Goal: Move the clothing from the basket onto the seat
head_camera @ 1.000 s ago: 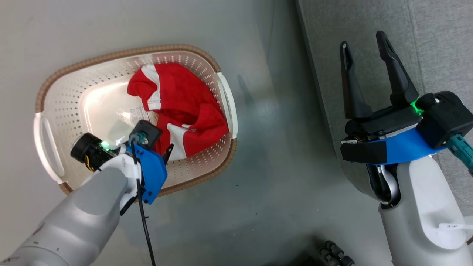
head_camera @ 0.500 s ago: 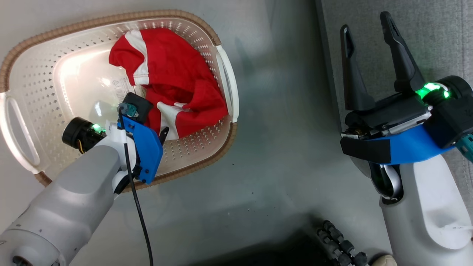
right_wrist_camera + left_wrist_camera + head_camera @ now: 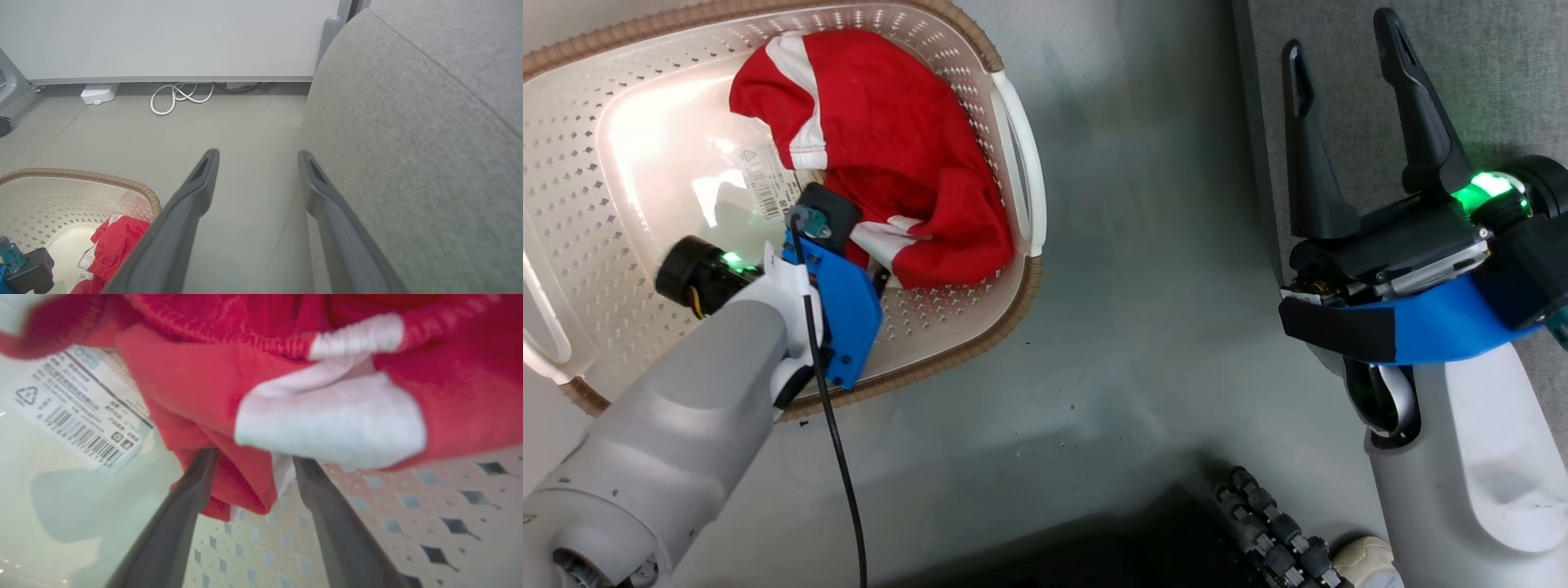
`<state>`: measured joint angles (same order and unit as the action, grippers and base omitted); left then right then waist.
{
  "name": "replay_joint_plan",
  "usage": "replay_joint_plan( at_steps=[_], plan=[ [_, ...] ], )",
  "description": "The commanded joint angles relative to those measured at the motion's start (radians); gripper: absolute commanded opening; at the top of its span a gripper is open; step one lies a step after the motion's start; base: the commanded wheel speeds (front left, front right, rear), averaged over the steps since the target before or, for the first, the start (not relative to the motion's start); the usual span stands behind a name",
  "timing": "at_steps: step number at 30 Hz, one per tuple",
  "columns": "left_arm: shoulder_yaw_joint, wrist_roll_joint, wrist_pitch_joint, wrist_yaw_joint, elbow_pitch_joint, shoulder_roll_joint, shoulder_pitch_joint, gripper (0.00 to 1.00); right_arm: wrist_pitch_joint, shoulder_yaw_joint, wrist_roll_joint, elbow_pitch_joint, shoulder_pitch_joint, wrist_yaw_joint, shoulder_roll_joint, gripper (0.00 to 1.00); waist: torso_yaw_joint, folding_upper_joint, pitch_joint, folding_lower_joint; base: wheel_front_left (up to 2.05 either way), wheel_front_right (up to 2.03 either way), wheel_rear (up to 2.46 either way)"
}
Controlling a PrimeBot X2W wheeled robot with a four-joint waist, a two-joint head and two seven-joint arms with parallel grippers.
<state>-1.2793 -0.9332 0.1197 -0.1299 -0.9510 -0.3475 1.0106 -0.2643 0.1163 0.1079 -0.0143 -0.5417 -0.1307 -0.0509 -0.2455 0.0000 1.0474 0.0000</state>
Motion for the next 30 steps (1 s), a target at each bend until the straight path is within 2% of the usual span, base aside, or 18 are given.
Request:
replay_joint_plan(
  at_steps=[1,11,12,13,22,30],
  plan=[
    [-0.003,0.008,-0.009,-0.001,-0.015,-0.002,0.022,1.0,0.0,-0.006,0.005,0.004,-0.006,0.0,0.001,1.0,0.001,0.0,0.002,0.0,0.0,0.0,0.0],
    [-0.004,0.071,0.002,-0.001,-0.097,0.045,0.029,1.0,0.0,-0.007,-0.004,-0.014,0.007,0.0,0.001,1.0,0.011,0.0,0.014,0.0,0.0,0.0,0.0],
    [-0.004,0.073,0.003,-0.001,-0.098,0.046,0.029,0.44,0.0,-0.006,-0.004,-0.014,0.006,0.0,0.001,1.0,0.012,0.0,0.014,0.0,0.0,0.0,0.0],
    [-0.004,0.077,0.004,-0.001,-0.099,0.046,0.031,0.0,0.0,-0.005,-0.003,-0.014,0.005,0.0,0.001,1.0,0.012,0.0,0.015,0.0,0.0,0.0,0.0],
    [-0.004,0.086,0.004,-0.001,-0.082,0.042,0.033,0.0,0.0,-0.007,0.002,-0.007,-0.015,0.0,0.0,1.0,0.011,0.0,0.008,0.0,0.0,0.0,0.0],
    [-0.004,0.092,-0.037,-0.001,-0.019,0.049,0.04,0.0,0.0,-0.011,0.006,0.01,-0.032,0.0,0.0,1.0,0.028,0.0,-0.033,0.0,0.0,0.0,0.0]
  ],
)
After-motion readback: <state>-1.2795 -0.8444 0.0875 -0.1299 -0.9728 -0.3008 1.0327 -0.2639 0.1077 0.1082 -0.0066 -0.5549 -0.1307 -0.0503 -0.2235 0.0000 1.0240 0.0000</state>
